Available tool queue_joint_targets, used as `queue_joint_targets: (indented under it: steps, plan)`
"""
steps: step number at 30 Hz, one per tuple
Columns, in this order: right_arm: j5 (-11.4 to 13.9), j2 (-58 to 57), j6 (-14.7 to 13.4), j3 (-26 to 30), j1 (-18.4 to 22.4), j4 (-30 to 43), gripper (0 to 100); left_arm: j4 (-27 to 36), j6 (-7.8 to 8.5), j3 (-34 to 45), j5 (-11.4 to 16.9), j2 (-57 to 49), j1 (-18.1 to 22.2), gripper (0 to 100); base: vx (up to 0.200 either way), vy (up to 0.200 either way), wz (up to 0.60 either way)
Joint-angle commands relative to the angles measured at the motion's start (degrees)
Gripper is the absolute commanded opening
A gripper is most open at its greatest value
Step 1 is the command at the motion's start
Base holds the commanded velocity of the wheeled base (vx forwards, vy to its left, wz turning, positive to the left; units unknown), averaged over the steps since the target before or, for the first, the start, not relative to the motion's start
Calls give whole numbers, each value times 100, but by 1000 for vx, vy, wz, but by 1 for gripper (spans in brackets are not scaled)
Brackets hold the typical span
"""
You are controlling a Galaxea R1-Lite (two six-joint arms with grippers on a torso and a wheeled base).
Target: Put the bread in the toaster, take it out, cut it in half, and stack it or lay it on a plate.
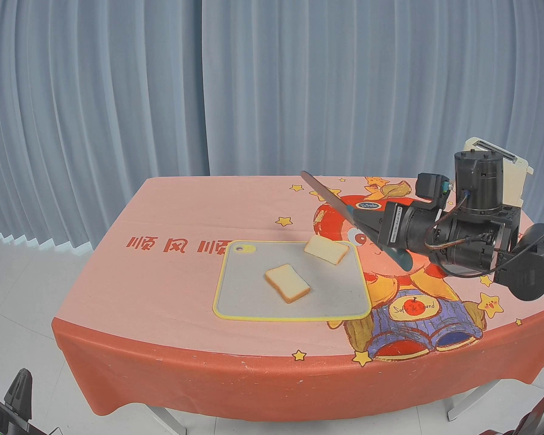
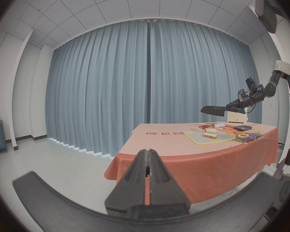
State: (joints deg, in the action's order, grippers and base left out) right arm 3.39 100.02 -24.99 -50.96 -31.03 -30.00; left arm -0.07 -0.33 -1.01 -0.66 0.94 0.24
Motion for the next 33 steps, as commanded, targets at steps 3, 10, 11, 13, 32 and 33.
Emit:
queue_joint_targets:
  steps: [3, 10, 11, 13, 32, 33]
  plan:
    - [4, 17, -50, -11, 193, -340, 0, -1, -2, 101, -4, 12, 2, 0, 0, 0, 0]
    - [-31, 87, -639, -90, 272, -762, 0, -1, -2, 101, -4, 12, 2, 0, 0, 0, 0]
    - [4, 114, -788, -107, 281, -806, 0, -1, -2, 101, -4, 12, 2, 0, 0, 0, 0]
    - [-40, 193, -981, -160, 281, -946, 0, -1, -2, 101, -4, 12, 2, 0, 0, 0, 0]
    - [-102, 492, -1104, -292, 360, -1324, 0, -1, -2, 101, -4, 12, 2, 0, 0, 0, 0]
    - [-110, 509, -1104, -301, 360, -1324, 0, -1, -2, 101, -4, 12, 2, 0, 0, 0, 0]
